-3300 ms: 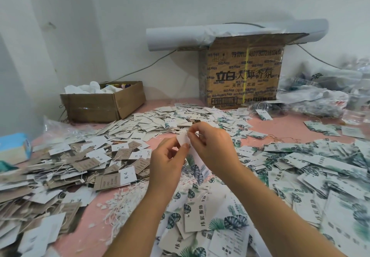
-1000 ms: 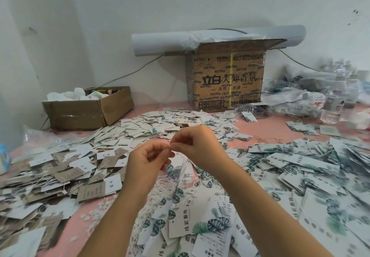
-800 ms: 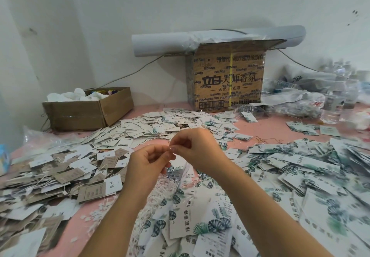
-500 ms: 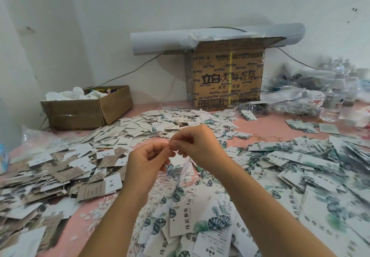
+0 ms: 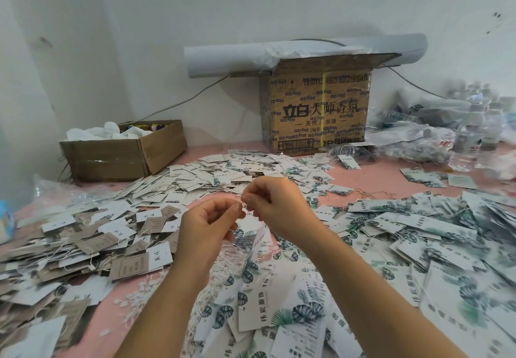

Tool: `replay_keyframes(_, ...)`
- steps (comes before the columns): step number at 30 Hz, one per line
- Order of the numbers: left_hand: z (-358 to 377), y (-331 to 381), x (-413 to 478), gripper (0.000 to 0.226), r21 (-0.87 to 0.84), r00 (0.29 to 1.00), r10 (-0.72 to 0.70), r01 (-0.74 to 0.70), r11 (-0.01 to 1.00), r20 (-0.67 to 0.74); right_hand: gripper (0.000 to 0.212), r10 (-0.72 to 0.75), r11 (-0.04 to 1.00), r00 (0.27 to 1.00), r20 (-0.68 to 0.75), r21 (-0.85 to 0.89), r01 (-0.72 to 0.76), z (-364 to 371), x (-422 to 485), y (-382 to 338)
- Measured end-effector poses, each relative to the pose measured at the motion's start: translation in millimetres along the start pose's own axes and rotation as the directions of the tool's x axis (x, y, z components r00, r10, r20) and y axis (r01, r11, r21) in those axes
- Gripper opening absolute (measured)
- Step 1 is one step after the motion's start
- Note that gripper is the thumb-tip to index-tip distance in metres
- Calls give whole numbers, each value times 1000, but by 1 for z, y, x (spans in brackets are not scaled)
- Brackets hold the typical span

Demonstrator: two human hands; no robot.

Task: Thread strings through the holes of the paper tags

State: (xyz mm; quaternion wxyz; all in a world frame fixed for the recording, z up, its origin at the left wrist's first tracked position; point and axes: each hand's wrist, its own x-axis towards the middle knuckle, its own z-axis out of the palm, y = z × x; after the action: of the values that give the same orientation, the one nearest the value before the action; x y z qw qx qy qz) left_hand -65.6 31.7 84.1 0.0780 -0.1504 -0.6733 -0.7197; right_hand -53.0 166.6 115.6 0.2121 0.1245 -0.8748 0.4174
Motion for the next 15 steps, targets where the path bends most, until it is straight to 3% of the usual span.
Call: replay_keyframes(15, -1, -3, 1, 9, 24, 1000, -3, 3, 1000, 5, 8, 8, 999, 1000, 23, 32, -9, 0, 0, 4)
